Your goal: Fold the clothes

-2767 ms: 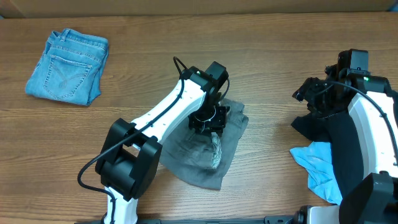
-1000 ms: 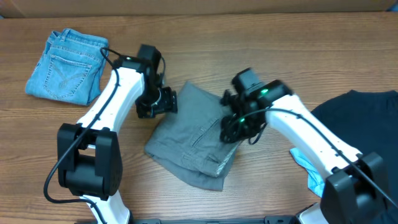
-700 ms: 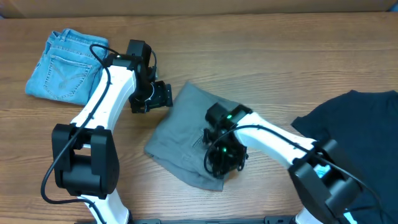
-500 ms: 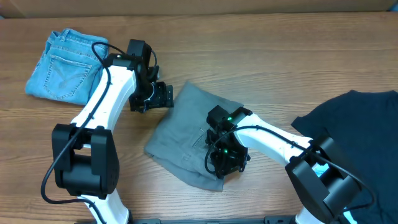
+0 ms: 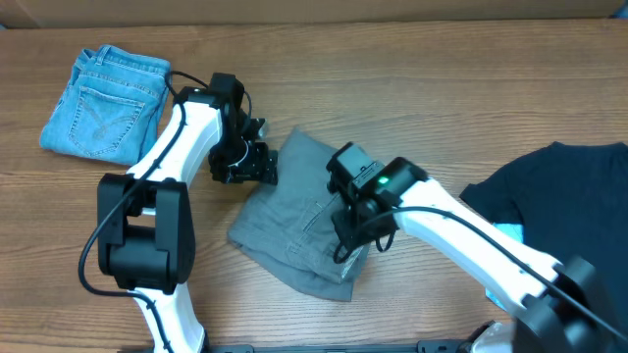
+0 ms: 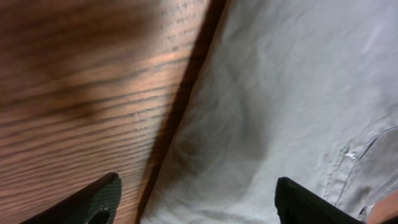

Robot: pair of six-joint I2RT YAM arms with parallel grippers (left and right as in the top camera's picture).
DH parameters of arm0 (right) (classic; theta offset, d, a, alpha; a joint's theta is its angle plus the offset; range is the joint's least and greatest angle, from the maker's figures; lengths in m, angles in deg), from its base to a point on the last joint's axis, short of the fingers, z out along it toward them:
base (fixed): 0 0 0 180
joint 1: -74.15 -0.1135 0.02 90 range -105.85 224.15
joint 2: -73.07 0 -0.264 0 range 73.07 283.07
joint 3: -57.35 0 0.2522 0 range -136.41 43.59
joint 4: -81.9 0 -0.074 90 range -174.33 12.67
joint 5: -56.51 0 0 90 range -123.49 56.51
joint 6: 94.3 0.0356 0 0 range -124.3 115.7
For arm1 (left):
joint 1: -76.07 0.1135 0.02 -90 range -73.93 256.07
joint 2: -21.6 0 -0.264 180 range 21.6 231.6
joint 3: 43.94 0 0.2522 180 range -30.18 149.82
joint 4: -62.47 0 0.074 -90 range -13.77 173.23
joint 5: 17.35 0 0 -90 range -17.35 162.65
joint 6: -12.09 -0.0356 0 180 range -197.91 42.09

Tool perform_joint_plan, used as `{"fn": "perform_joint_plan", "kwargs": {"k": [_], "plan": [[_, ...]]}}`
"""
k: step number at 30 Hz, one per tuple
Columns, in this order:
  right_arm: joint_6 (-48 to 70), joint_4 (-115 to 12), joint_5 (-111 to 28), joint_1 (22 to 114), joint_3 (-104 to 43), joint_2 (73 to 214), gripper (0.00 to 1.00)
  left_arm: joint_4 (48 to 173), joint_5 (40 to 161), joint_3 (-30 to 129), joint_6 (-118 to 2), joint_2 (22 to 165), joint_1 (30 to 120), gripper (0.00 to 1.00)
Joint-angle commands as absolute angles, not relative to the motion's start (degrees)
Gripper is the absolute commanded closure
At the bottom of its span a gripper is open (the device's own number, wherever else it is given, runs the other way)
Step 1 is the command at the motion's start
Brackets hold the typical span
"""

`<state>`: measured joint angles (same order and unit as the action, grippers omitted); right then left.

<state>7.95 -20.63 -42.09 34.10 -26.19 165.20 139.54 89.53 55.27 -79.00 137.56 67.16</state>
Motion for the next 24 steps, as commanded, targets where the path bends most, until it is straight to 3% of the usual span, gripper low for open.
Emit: {"fn": "perform_joint_plan", "kwargs": {"k": [1, 3, 7, 14, 20, 24], "plan": [[11.7, -23.3, -38.6, 34.6, -28.6, 161.8, 0.51, 141.4, 90.8, 56.2, -81.1, 138.8, 67.0, 0.38], [12.9, -25.0, -38.6, 34.7, -28.6, 161.9, 0.51, 143.6, 92.4, 57.1, -81.1, 138.6, 67.4, 0.5], [15.6, -30.4, -38.4, 36.8, -28.5, 162.6, 0.5, 149.1, 93.6, 61.0, -81.3, 136.0, 68.7, 0.57], [23.0, -35.3, -42.3, 46.3, -28.5, 166.3, 0.52, 150.9, 89.2, 64.5, -77.9, 123.1, 69.3, 0.56], [19.2, -35.6, -52.6, 49.5, -28.5, 174.5, 0.53, 154.4, 74.6, 64.4, -64.3, 112.6, 66.5, 0.5], [18.9, -38.1, -53.5, 49.3, -28.5, 180.8, 0.57, 159.1, 73.7, 62.6, -55.8, 111.5, 63.3, 0.48]]}}
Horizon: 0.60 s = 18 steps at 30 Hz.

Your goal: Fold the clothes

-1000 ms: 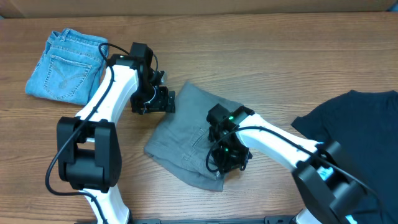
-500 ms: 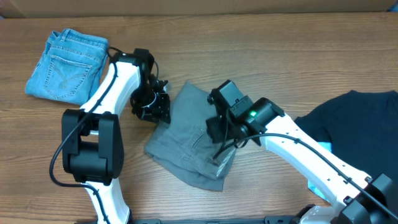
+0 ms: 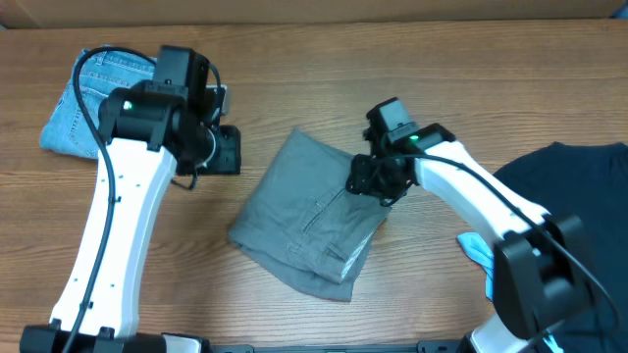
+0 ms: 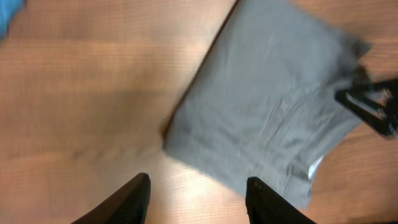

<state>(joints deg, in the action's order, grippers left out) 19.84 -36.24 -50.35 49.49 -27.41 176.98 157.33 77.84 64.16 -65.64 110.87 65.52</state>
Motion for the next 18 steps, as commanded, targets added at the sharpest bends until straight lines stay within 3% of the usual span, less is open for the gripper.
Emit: {"fn": "perform_joint_plan", "kwargs": {"k": [1, 6, 10, 18], "plan": [[19.8, -39.2, -53.1, 49.6, -28.5, 181.8, 0.59, 159.0, 73.9, 61.2, -54.7, 111.5, 62.7, 0.49], [34.0, -44.8, -47.9, 53.2, -28.5, 186.4, 0.71, 150.2, 78.3, 48.0, -51.0, 111.5, 59.7, 0.49], [37.9, -46.3, -49.2, 57.3, -28.5, 188.1, 0.76, 137.4, 86.8, 35.8, -50.7, 111.8, 58.1, 0.6], [32.0, -43.2, -51.2, 58.6, -28.5, 183.9, 0.62, 121.8, 89.2, 20.7, -46.3, 113.8, 58.1, 0.74]]}}
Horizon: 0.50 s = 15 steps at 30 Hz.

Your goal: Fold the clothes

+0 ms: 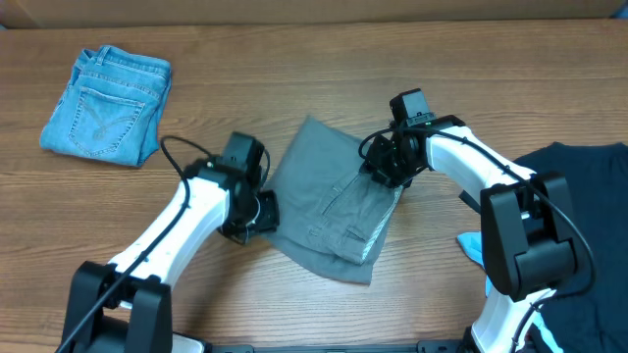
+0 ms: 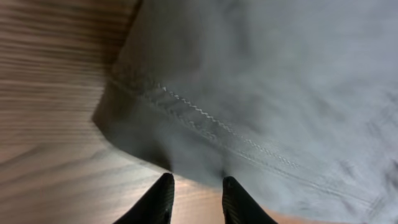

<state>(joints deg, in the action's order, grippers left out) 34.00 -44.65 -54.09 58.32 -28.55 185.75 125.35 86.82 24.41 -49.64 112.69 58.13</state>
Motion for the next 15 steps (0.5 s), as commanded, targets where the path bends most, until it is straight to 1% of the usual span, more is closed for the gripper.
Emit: {"fn": "perform_joint_plan", "kwargs": {"k": [1, 6, 9, 10, 13, 14, 15], "plan": [[31.4, -42.8, -51.2, 58.6, -28.5, 182.8, 0.61, 119.9, 89.1, 19.9, -46.1, 114.2, 58.1, 0.75], [28.2, -40.9, -51.1, 58.4, -28.5, 175.5, 0.55, 107.0, 84.2, 18.8, -44.8, 118.0, 59.4, 0.82], [26.2, -39.3, -51.2, 58.4, -28.5, 170.8, 0.53, 96.4, 82.2, 18.9, -43.9, 120.6, 61.7, 0.83], [25.2, -38.7, -51.2, 58.4, -28.5, 169.1, 0.5, 91.5, 83.7, 19.5, -43.0, 121.9, 63.3, 0.82], [22.4, -37.4, -51.2, 58.4, -28.5, 167.1, 0.43, 85.1, 90.8, 22.3, -42.8, 123.7, 66.4, 0.76], [20.6, -36.7, -51.2, 58.4, -28.5, 167.1, 0.41, 85.3, 94.2, 25.1, -43.5, 123.9, 67.9, 0.67], [19.8, -36.5, -51.2, 58.4, -28.5, 167.5, 0.43, 86.4, 96.0, 26.7, -44.8, 123.9, 68.4, 0.62]]}}
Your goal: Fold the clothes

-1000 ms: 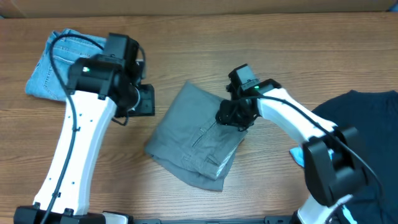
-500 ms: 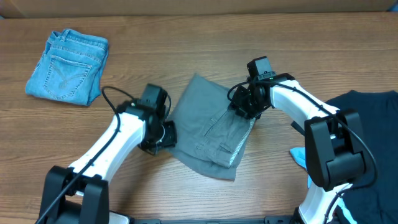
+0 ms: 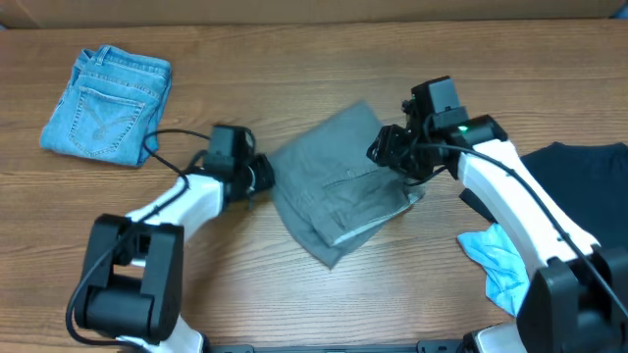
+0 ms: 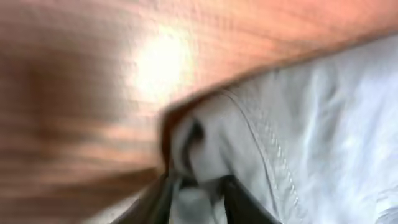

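The grey pants [image 3: 339, 191] lie folded in a rough rectangle at the middle of the table, seen from overhead. My left gripper [image 3: 263, 176] sits at their left edge. In the left wrist view it [image 4: 199, 202] is shut on a bunched fold of the grey hem [image 4: 205, 155], blurred, with cloth between the dark fingers [image 4: 239, 202]. My right gripper [image 3: 385, 152] is at the pants' right edge and grips the cloth there. Its fingertips are hard to make out against the fabric.
Folded blue jeans [image 3: 106, 103] lie at the far left. A dark navy garment [image 3: 579, 186] covers the right side, with a light-blue cloth [image 3: 496, 260] in front of it. Bare wooden table [image 3: 294, 59] shows behind the pants.
The left gripper was at the pants' lower-left hem; now it is higher at the left edge with cloth pinched. The pants have turned and shifted right. The right gripper sits slightly farther back.
First the left gripper stood open at the pants' upper-left edge, the right one on their lower right. Then the left was raised near the jeans and the right at the upper-right corner. Later the left reached the lower-left hem. Now both hold the turned pants.
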Robot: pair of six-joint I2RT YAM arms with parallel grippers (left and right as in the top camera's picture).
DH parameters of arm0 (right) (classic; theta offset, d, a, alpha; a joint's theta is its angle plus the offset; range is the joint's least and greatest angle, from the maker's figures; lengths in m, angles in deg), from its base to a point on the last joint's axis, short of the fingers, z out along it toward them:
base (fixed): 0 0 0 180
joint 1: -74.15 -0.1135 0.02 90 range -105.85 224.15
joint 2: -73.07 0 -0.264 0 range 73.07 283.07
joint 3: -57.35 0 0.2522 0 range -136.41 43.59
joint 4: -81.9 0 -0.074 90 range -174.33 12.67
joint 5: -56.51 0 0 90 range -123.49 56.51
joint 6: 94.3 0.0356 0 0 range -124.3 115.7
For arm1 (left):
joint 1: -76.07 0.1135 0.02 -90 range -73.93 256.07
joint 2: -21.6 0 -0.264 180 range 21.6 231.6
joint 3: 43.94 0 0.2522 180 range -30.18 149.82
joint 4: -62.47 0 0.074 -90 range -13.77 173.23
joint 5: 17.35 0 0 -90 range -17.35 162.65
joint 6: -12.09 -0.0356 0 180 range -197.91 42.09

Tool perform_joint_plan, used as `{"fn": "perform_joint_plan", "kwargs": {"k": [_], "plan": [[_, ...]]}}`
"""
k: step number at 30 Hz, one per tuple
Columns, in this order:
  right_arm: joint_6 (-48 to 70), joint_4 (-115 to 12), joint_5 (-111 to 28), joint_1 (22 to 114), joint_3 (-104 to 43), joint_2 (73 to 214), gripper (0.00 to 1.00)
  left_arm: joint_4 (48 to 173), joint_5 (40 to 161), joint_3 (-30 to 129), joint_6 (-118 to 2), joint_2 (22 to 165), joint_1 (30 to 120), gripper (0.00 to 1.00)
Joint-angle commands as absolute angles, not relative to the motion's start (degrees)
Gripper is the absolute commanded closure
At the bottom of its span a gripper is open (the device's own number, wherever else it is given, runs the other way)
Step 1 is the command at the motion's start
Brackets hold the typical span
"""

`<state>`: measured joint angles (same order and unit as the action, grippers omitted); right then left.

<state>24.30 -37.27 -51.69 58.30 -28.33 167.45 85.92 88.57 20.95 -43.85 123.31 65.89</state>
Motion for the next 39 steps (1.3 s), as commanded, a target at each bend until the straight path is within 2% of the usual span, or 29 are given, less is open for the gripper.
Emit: {"fn": "perform_joint_plan", "kwargs": {"k": [1, 8, 9, 12, 18, 25, 31, 33, 34, 36, 37, 39], "plan": [[19.4, -36.4, -51.2, 58.3, -28.4, 167.8, 0.48, 88.1, 97.7, 28.1, -46.0, 123.8, 68.8, 0.56], [19.5, -35.1, -51.2, 57.4, -28.3, 175.0, 0.52, 100.1, 112.0, 32.3, -49.1, 123.8, 69.4, 0.15], [19.7, -34.9, -51.2, 57.4, -28.3, 176.7, 0.55, 102.0, 113.3, 32.3, -49.4, 123.8, 69.4, 0.12], [19.8, -34.5, -51.8, 57.4, -28.3, 180.3, 0.59, 108.6, 114.0, 32.3, -50.4, 123.8, 69.3, 0.1], [21.6, -34.4, -53.3, 57.5, -28.3, 184.3, 0.58, 117.1, 109.6, 29.7, -49.3, 124.1, 67.7, 0.05], [21.6, -34.7, -53.3, 57.5, -28.3, 184.3, 0.58, 110.6, 104.9, 25.7, -33.1, 127.6, 59.6, 0.03], [21.6, -34.7, -53.3, 57.5, -28.3, 184.3, 0.58, 96.0, 104.2, 25.4, -24.1, 135.5, 53.6, 0.02], [21.6, -34.5, -53.3, 57.5, -28.3, 184.3, 0.58, 91.5, 105.5, 25.4, -22.1, 138.3, 52.5, 0.04], [21.6, -34.3, -53.3, 57.5, -28.3, 184.3, 0.58, 88.7, 107.2, 25.4, -22.1, 140.1, 52.0, 0.12], [21.6, -34.1, -53.3, 57.5, -28.3, 184.3, 0.58, 87.3, 108.5, 25.4, -22.1, 141.3, 51.9, 0.36], [21.6, -34.0, -53.3, 57.5, -28.3, 184.3, 0.58, 87.3, 108.7, 25.4, -22.1, 141.4, 51.9, 0.57], [21.6, -33.5, -53.3, 57.5, -28.3, 184.3, 0.6, 87.4, 108.9, 25.4, -22.3, 141.4, 51.9, 0.76]]}}
